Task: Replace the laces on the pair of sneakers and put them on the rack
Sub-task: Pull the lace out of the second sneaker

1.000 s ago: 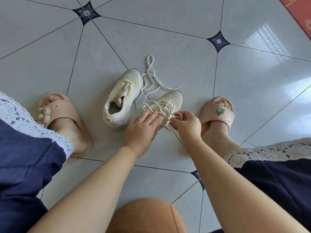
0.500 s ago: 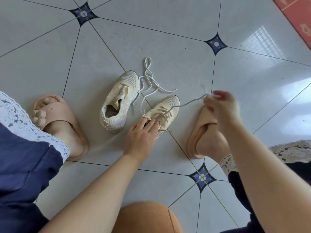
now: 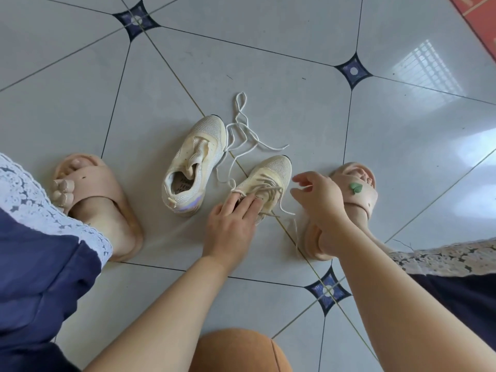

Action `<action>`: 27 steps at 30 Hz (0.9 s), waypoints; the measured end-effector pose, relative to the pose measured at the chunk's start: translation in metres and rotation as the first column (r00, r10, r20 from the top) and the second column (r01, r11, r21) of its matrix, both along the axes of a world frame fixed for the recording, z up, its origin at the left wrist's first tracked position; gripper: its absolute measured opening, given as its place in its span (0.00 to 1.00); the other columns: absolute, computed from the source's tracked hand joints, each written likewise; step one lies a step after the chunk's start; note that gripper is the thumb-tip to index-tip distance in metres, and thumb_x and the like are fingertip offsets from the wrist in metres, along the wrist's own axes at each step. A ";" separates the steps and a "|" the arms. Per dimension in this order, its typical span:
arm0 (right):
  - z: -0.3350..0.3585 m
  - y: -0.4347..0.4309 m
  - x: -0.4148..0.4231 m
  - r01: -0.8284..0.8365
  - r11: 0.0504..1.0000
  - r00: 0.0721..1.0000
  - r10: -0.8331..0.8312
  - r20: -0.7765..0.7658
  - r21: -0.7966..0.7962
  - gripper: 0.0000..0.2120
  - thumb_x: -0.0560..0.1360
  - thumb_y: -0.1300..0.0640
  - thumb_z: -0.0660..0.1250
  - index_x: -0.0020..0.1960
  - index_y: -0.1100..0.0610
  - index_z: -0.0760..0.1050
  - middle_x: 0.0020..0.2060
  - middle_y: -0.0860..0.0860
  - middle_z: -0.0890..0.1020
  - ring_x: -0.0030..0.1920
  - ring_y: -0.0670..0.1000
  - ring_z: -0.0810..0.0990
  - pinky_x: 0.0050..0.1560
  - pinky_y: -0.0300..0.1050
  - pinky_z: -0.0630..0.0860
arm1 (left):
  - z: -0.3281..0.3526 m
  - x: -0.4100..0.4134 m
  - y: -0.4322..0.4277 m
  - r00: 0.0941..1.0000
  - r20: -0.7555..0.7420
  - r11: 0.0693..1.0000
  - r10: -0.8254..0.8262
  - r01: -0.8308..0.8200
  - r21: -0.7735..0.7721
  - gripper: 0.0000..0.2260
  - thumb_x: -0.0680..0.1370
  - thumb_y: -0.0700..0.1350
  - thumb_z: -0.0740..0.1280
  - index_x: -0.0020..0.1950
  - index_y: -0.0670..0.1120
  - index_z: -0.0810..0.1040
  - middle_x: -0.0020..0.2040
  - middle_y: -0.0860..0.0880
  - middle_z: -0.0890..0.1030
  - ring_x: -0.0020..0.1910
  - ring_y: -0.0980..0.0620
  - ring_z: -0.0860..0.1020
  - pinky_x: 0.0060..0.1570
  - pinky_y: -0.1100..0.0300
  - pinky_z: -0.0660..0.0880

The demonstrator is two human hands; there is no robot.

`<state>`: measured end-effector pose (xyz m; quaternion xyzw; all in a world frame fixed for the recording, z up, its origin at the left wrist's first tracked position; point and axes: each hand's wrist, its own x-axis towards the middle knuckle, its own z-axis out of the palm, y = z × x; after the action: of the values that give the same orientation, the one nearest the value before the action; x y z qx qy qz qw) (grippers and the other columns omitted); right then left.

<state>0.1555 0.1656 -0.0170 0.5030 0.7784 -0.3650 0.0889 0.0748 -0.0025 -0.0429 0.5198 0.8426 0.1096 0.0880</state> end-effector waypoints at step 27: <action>-0.018 -0.011 -0.048 0.249 0.941 0.958 -0.274 -0.080 -0.230 0.07 0.74 0.61 0.60 0.41 0.54 0.74 0.34 0.46 0.75 0.36 0.48 0.72 0.32 0.38 0.67 | -0.003 -0.008 0.001 0.969 0.240 0.998 -0.054 0.058 -0.008 0.24 0.68 0.42 0.75 0.63 0.44 0.75 0.62 0.48 0.78 0.62 0.35 0.72 0.54 0.45 0.75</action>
<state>0.1080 0.1541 -0.0345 0.5681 0.6636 -0.4841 0.0507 0.0667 -0.0015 -0.0464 0.5258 0.8116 0.1628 0.1959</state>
